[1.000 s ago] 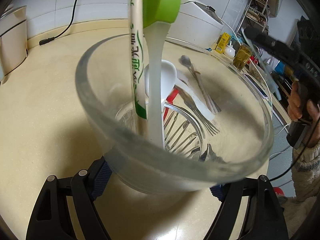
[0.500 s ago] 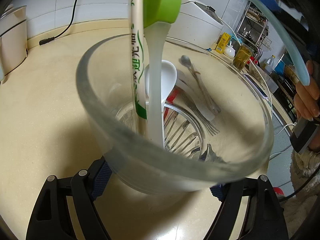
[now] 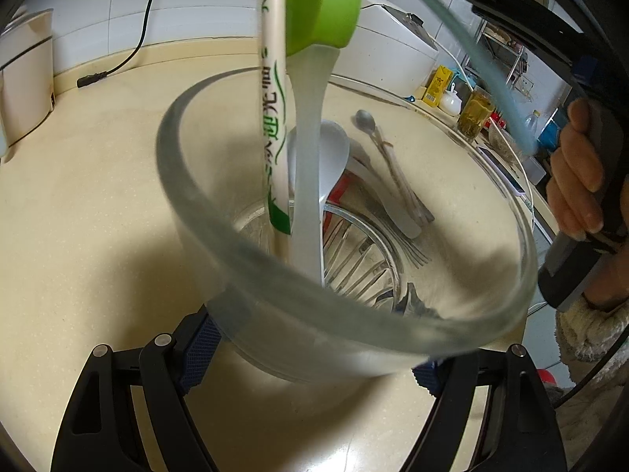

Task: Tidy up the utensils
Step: 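Carry the blue spork to the glass cup and lower it in, then open the right tool and move it back over the utensil pile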

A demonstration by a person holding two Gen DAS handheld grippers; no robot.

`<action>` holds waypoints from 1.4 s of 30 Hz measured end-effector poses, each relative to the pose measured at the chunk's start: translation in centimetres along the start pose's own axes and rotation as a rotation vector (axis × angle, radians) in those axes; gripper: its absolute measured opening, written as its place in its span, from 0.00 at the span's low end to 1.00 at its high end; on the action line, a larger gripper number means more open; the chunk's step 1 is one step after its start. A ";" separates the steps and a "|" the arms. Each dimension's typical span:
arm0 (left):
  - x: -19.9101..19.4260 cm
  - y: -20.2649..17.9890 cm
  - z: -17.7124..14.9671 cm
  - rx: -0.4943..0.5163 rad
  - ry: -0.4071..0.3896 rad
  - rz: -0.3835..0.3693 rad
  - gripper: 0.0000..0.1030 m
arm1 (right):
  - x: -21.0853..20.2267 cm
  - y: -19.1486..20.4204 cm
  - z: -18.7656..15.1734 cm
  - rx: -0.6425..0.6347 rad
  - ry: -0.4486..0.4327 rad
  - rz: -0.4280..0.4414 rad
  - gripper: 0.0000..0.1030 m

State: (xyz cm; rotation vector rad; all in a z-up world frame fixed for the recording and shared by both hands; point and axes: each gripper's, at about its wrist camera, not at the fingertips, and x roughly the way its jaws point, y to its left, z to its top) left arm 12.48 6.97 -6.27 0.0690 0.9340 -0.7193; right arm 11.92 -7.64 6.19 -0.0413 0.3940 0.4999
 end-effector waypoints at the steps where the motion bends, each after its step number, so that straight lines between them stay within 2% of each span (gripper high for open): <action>1: 0.0 0.0 0.0 0.000 0.000 0.000 0.82 | 0.1 0.1 -0.1 -0.001 0.000 -0.003 0.30; 13: 0.0 -0.1 -0.1 0.004 0.001 0.005 0.82 | -0.2 1.0 -1.4 0.003 0.008 0.010 0.30; 18: 0.0 -0.1 -0.1 0.004 0.001 0.005 0.82 | -1.3 0.4 -1.1 0.041 -0.004 0.044 0.30; 22: 0.0 -0.1 -0.1 0.004 0.001 0.005 0.82 | -1.3 -0.2 -1.1 0.072 0.024 0.106 0.30; 27: 0.0 -0.3 0.0 0.005 0.002 0.007 0.82 | -2.2 -0.6 -1.2 0.091 0.021 0.109 0.30; 34: 0.0 -0.3 0.0 0.005 0.002 0.007 0.82 | -4.9 -5.0 -3.0 0.169 0.001 -0.037 0.31; 42: 0.1 -0.4 -0.1 0.010 0.004 0.013 0.82 | -5.5 -12.8 -6.9 0.249 0.066 -0.323 0.35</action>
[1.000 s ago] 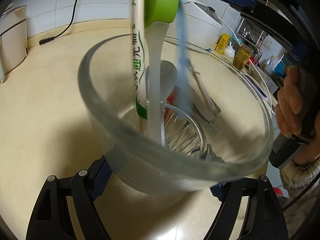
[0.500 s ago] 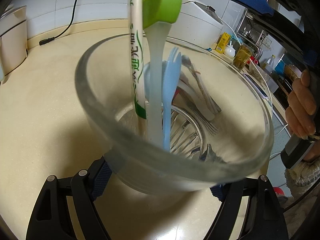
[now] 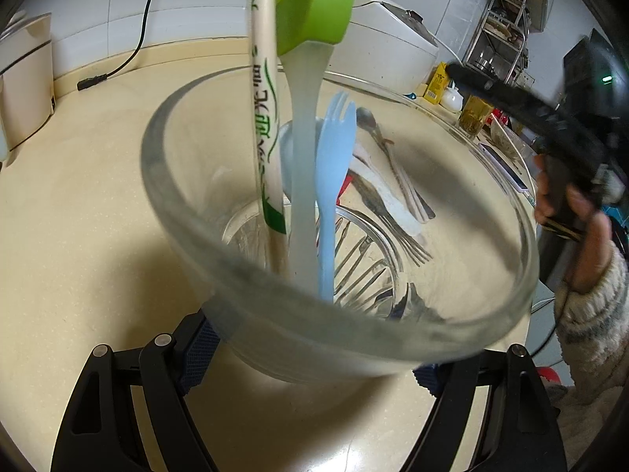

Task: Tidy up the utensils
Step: 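Open the right tool and move it back over the utensil pile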

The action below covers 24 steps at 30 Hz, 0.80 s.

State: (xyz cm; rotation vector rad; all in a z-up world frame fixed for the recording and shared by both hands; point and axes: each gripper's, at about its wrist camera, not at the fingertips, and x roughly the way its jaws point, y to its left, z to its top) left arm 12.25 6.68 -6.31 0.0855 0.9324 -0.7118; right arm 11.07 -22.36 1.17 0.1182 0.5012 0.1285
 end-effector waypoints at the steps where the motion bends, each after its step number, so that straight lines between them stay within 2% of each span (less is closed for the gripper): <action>1: 0.0 0.0 0.0 0.000 0.000 0.000 0.82 | 0.5 -1.1 -0.3 0.021 0.018 -0.024 0.35; 7: 0.0 0.0 0.0 0.003 0.001 0.004 0.82 | 2.5 -4.3 -1.4 0.077 0.063 -0.081 0.35; 14: -0.1 -0.5 0.1 0.000 0.000 0.004 0.82 | 3.7 -4.1 -1.4 0.072 0.080 -0.059 0.35; 17: -0.2 -0.2 0.0 -0.010 -0.003 -0.008 0.82 | 4.8 -4.6 -1.5 0.094 0.140 -0.049 0.35; 20: -0.2 -0.1 0.0 -0.015 -0.005 -0.005 0.82 | 5.9 -5.9 -1.7 0.158 0.197 -0.083 0.35; 24: -0.2 0.0 -0.1 -0.012 -0.003 0.000 0.82 | 7.2 -7.4 -2.2 0.236 0.262 -0.071 0.35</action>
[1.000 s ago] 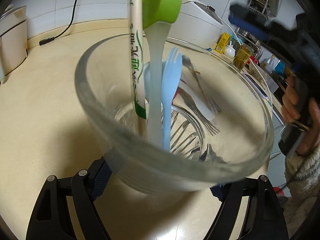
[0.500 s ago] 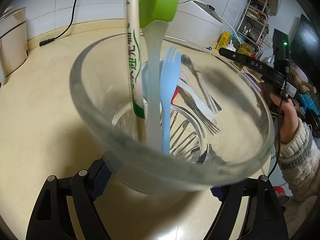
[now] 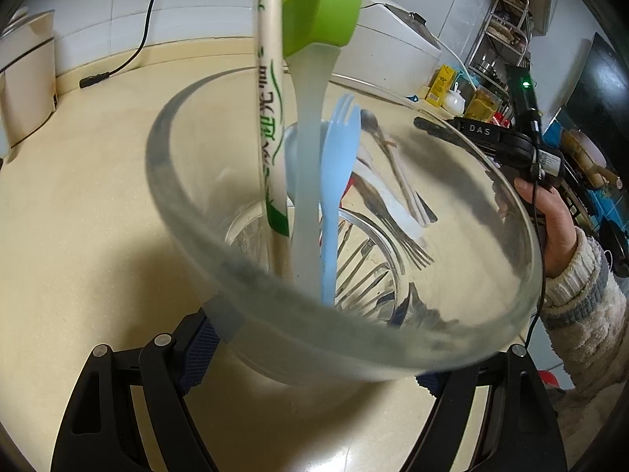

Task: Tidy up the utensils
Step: 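Open the right tool and move it back over the utensil pile, then close the right tool on the white chopsticks with the orange band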

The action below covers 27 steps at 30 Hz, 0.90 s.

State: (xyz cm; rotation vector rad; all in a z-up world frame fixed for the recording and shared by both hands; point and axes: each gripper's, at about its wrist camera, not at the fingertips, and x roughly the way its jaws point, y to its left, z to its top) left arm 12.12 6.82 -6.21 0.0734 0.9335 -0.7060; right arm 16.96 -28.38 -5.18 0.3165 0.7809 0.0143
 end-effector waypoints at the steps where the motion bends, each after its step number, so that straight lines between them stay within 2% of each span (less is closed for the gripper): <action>1: 0.0 0.0 0.0 -0.001 0.000 -0.001 0.82 | 0.3 -0.2 0.1 0.012 0.016 0.000 0.35; 8: -0.1 0.3 0.0 -0.005 -0.001 -0.007 0.82 | 1.9 -0.1 0.3 0.003 0.111 0.023 0.35; 10: -0.1 0.3 0.0 -0.005 -0.001 -0.008 0.82 | 2.3 0.3 0.1 0.019 0.129 0.056 0.35; 17: 0.0 0.2 0.1 0.001 0.001 0.000 0.82 | 2.3 3.2 0.3 -0.015 0.098 0.070 0.35; 20: 0.0 0.1 0.1 -0.003 0.000 -0.005 0.82 | 3.3 3.6 0.3 -0.021 0.149 0.087 0.35; 27: 0.1 0.1 0.1 -0.002 0.000 -0.005 0.82 | 3.7 5.6 0.3 -0.116 0.170 0.079 0.35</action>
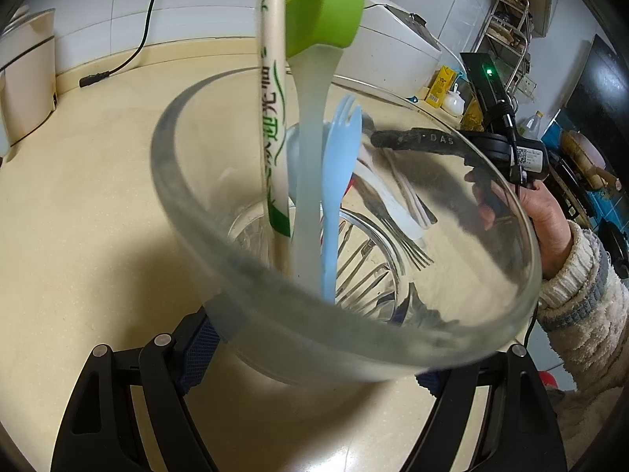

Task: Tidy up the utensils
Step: 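Close the right tool on the white chopsticks with the orange band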

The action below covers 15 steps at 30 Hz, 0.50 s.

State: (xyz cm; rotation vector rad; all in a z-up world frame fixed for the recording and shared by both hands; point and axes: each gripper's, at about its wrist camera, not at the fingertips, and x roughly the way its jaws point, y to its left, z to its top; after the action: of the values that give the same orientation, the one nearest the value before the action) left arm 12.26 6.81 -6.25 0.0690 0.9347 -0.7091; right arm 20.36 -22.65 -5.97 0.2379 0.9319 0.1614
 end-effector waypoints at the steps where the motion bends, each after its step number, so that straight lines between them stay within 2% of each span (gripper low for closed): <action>1: 0.0 0.0 0.0 0.000 0.000 0.000 0.82 | 0.1 0.5 0.0 -0.023 0.005 -0.013 0.32; 2: 0.0 0.0 0.0 -0.001 0.000 -0.001 0.82 | 0.1 0.6 0.0 -0.035 0.009 -0.017 0.23; 4: 0.0 0.1 0.0 -0.003 -0.001 -0.004 0.82 | 0.2 1.1 0.0 -0.056 0.018 -0.011 0.17; 8: 0.0 0.1 0.0 -0.004 -0.002 -0.006 0.82 | -0.2 0.6 -0.6 -0.041 0.010 -0.002 0.15; 12: 0.0 0.4 0.0 -0.007 -0.003 -0.010 0.82 | -1.9 -0.3 -1.6 -0.015 -0.044 -0.008 0.15; 15: 0.0 0.4 0.0 -0.006 -0.002 -0.009 0.82 | -2.3 -0.7 -2.2 -0.017 -0.034 -0.017 0.15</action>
State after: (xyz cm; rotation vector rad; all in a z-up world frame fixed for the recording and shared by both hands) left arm 12.50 7.11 -6.34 0.0590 0.9355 -0.7143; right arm 17.25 -23.56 -5.67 0.2164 0.8982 0.1493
